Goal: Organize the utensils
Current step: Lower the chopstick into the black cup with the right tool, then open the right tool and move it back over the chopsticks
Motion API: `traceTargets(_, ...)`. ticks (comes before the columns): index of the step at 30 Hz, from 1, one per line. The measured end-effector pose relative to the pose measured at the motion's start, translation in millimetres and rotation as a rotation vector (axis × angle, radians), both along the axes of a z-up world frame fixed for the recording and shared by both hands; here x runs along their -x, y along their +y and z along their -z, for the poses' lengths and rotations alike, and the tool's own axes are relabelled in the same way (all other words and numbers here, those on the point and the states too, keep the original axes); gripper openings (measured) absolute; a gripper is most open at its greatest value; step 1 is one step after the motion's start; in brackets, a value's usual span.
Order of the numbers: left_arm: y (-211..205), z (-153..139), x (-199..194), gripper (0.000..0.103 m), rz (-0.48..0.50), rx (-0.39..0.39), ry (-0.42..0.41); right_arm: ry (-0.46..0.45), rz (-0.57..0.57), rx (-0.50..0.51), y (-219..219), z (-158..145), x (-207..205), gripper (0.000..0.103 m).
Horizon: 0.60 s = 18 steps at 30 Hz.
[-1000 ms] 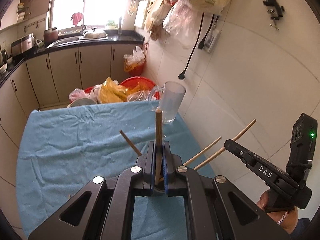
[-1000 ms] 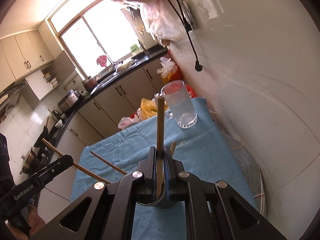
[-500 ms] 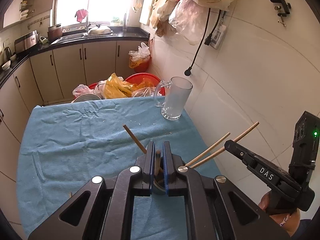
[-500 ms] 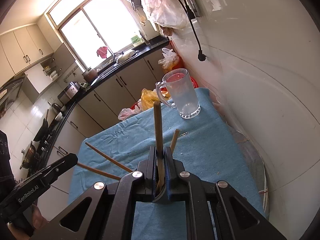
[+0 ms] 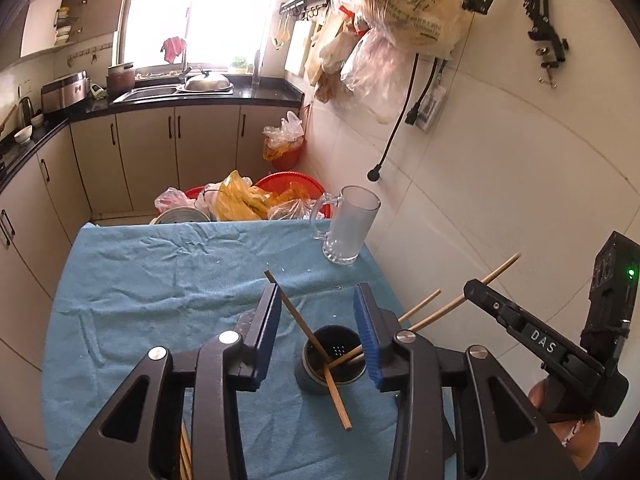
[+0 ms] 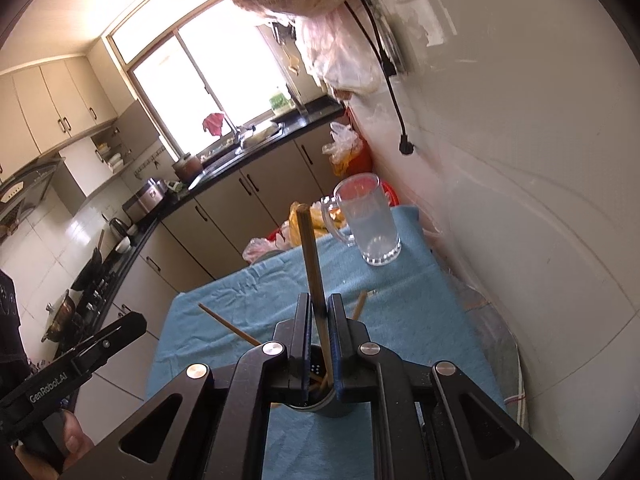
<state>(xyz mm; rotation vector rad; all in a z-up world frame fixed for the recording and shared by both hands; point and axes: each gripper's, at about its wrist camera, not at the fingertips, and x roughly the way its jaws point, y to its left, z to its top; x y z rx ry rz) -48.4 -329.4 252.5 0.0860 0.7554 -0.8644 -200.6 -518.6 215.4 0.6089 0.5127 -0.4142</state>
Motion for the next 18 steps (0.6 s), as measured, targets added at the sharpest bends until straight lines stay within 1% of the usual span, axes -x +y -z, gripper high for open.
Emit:
traceTargets(2, 7.0, -3.7, 1.5, 0.037, -0.003, 0.010, -0.002, 0.001, 0.006, 0.016, 1.6, -5.7, 1.3, 0.014)
traceTargets(4, 11.5, -5.8, 3.4, 0.037, -0.005, 0.012, -0.004, -0.012, 0.011, 0.020, 2.9, -9.3, 3.6, 0.014)
traceTargets(7, 22.4, -8.1, 5.9, 0.037, -0.007, 0.023, 0.002, 0.007, 0.016, 0.016, 3.2, -6.1, 3.1, 0.014)
traceTargets(10, 33.8, -9.1, 6.8, 0.039, -0.012, 0.026, 0.004, -0.001, 0.029, 0.002, 4.7, -6.9, 8.2, 0.014)
traceTargets(14, 53.7, -9.7, 4.7, 0.040, -0.035, 0.027, -0.006, -0.021, 0.053, 0.021, 8.8, -18.1, 19.7, 0.015)
traceTargets(16, 67.9, -6.8, 1.8, 0.041, -0.054, 0.031, 0.004, -0.034, 0.052, 0.023, 13.0, -23.6, 25.1, 0.016)
traceTargets(17, 73.3, -5.2, 0.4, 0.042, -0.063, 0.032, 0.010, -0.040, 0.048, 0.023, 16.8, -26.1, 28.8, 0.018)
traceTargets(18, 82.4, -1.8, -2.0, 0.042, -0.080, 0.030, 0.023, -0.044, 0.046, 0.022, 19.6, -27.3, 31.4, 0.022)
